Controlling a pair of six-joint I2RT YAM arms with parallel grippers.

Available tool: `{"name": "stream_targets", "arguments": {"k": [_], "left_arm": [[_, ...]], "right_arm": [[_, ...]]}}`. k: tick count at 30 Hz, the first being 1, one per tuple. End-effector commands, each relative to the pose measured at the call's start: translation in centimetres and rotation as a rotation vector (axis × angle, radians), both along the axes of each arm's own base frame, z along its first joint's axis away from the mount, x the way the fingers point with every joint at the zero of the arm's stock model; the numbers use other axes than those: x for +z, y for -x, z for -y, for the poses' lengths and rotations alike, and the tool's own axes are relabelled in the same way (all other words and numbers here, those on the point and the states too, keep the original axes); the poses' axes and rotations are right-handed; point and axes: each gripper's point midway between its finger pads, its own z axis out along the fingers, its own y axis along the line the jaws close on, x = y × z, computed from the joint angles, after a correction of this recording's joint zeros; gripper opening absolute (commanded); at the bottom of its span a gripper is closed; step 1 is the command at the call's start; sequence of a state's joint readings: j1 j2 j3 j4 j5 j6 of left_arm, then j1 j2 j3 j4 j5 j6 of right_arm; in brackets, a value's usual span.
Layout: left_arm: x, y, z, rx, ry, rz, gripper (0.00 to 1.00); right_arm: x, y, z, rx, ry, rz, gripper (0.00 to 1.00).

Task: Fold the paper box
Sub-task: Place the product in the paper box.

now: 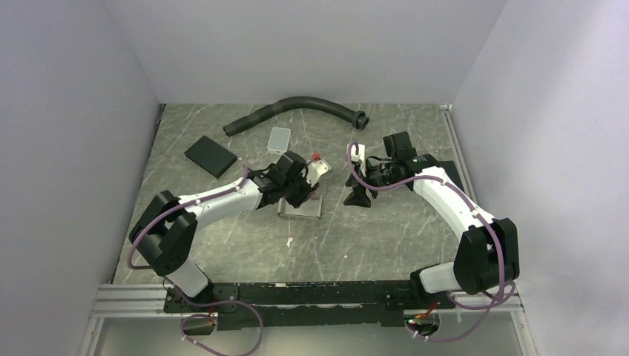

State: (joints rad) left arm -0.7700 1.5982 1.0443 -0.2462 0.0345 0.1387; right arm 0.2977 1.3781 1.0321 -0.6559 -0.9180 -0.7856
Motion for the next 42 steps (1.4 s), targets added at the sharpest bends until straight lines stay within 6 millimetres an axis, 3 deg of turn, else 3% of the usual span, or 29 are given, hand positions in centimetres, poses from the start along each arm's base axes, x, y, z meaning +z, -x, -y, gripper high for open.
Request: {"name": "stream_targets", "arguments": {"k": [1, 8, 16, 24, 32, 41, 42], "left_arm": [[-0.4, 1.0, 0.4, -0.203, -0.060, 0.031, 0.18], [-0.7, 0.8, 0.2, -0.256, -0.125, 0.032, 0.22], [-2.8, -0.1, -0.3, -0.208, -0.191, -0.008, 0.27], [0.8, -1.1, 0.2, -0.140, -0.121, 0.062, 0.38], [2.6, -0.3, 0.1, -0.142, -0.064, 0.088, 0.41], [0.3, -0.3, 0.2, -0.157, -0.099, 0.045, 0.44], [0.0, -0.4, 0.1, -0.150, -0.105, 0.041, 0.49]], "right_arm": [[1.3, -0.3, -0.4, 0.028, -0.035, 0.035, 0.67], [1.2, -0.3, -0.5, 0.030, -0.035, 0.031, 0.67], [1.4, -0.2, -0.4, 0.032, -0.038, 0.032, 0.67], [1.2, -0.1, -0.4, 0.033, -0.034, 0.025, 0.67], [1.0, -0.1, -0.4, 0.036, -0.033, 0.018, 0.67], [1.1, -0.1, -0.4, 0.034, -0.033, 0.017, 0.67], [1.0, -0.1, -0.4, 0.035, -0.032, 0.017, 0.67]]}}
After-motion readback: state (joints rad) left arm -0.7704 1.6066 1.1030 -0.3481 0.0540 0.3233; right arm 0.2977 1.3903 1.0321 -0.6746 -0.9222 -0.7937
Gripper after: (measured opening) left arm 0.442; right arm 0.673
